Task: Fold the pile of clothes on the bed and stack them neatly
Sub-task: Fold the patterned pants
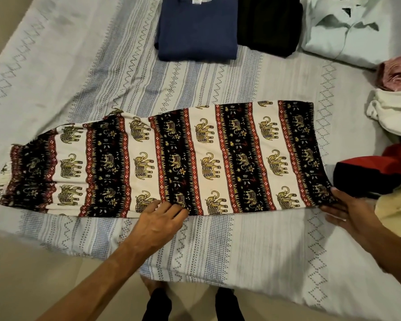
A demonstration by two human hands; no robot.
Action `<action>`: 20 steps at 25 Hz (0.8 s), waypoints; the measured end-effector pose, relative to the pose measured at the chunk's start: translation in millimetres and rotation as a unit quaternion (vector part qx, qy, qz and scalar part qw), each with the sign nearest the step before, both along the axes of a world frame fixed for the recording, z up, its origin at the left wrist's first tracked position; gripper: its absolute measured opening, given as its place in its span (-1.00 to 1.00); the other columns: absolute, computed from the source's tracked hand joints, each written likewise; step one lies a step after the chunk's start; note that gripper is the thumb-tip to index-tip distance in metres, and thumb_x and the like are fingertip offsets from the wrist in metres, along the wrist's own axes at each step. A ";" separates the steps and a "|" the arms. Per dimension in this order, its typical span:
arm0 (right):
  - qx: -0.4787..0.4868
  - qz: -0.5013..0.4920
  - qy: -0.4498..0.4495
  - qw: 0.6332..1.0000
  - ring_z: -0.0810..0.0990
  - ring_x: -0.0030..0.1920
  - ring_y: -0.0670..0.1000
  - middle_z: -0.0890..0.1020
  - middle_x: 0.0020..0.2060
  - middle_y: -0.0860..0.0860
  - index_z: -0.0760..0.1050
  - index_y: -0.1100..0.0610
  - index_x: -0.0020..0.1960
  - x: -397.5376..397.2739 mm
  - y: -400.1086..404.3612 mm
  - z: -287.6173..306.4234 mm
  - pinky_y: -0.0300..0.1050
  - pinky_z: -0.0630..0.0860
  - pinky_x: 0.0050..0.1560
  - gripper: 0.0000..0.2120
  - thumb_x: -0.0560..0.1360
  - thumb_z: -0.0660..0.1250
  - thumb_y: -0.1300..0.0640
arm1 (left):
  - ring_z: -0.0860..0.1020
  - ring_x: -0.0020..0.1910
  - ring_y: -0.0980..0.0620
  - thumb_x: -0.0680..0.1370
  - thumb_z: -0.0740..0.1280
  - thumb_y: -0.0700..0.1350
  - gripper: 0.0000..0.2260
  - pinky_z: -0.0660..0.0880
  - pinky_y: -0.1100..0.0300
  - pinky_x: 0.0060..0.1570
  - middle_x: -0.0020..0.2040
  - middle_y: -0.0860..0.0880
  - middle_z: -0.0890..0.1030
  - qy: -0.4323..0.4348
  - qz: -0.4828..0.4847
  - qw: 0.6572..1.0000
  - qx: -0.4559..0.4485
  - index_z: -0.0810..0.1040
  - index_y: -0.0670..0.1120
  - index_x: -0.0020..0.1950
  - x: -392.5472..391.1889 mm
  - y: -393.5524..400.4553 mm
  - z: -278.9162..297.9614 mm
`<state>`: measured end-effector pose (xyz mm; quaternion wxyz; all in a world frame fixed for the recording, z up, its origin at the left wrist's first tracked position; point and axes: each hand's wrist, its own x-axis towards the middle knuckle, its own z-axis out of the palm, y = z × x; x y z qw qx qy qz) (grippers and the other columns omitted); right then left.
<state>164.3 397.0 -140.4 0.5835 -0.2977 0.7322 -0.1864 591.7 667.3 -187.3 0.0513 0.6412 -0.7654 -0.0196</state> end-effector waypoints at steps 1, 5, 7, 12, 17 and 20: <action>0.001 -0.009 -0.005 1.000 0.73 -0.20 0.03 0.75 -0.14 0.06 0.58 0.08 0.15 -1.0 -1.0 0.1 -0.05 0.69 -0.23 -0.84 0.63 0.37 0.04 | 0.64 -0.11 -0.02 0.41 0.63 -0.08 -0.60 0.65 -0.09 -0.03 -0.01 0.00 0.66 -0.005 -0.001 1.000 0.003 0.55 -0.03 0.16 -1.4 -0.9 0.0; -0.038 -0.010 0.031 0.999 0.75 -0.24 0.00 0.76 -0.08 0.14 0.63 0.24 0.11 -13.9 2.1 -6.0 -0.13 0.71 -0.21 -0.70 0.48 0.49 0.07 | 0.61 -0.08 -0.04 0.41 0.62 -0.13 -0.56 0.62 -0.08 0.01 0.01 -0.01 0.65 -0.018 -0.007 1.000 0.008 0.53 -0.05 0.20 4.3 4.3 -2.7; -0.053 -0.011 0.051 0.997 0.75 -0.23 0.00 0.73 0.02 0.21 0.66 0.27 0.08 -22.8 2.8 -4.6 -0.14 0.70 -0.16 -0.72 0.46 0.55 0.12 | 0.62 -0.03 -0.07 0.40 0.61 -0.15 -0.55 0.60 -0.10 0.04 0.06 -0.04 0.66 -0.026 -0.006 1.000 0.001 0.55 -0.06 0.22 11.3 6.7 -1.5; 0.005 0.030 0.072 0.997 0.76 -0.21 -0.01 0.70 0.07 0.22 0.67 0.20 0.14 -67.8 -8.3 -41.9 -0.13 0.69 -0.20 -0.39 0.23 0.65 -0.13 | 0.62 0.12 -0.12 0.55 0.36 -0.10 -0.64 0.60 -0.12 0.09 0.21 -0.10 0.64 -0.067 0.049 0.996 0.033 0.45 -0.08 0.34 57.8 19.4 8.5; -0.235 0.352 0.361 0.831 0.59 -0.15 0.21 0.58 -0.03 0.17 0.46 0.19 0.27 7.0 24.8 9.8 -0.13 0.50 -0.33 -0.31 0.42 0.51 -0.30 | 0.65 0.06 -0.15 0.36 0.55 -0.25 -0.52 0.62 -0.07 -0.02 0.15 -0.10 0.64 -0.087 0.064 0.990 0.088 0.54 -0.09 0.25 122.6 66.8 17.6; -0.409 0.547 0.368 0.631 0.56 0.11 0.29 0.53 0.24 0.24 0.44 0.14 0.43 74.9 69.4 19.2 0.28 0.56 0.06 -0.37 0.50 0.32 -0.22 | 0.67 0.00 -0.16 0.22 0.64 -0.32 -0.43 0.63 -0.05 -0.06 0.09 -0.12 0.66 -0.111 0.091 0.983 0.113 0.57 -0.11 0.18 159.7 90.2 25.7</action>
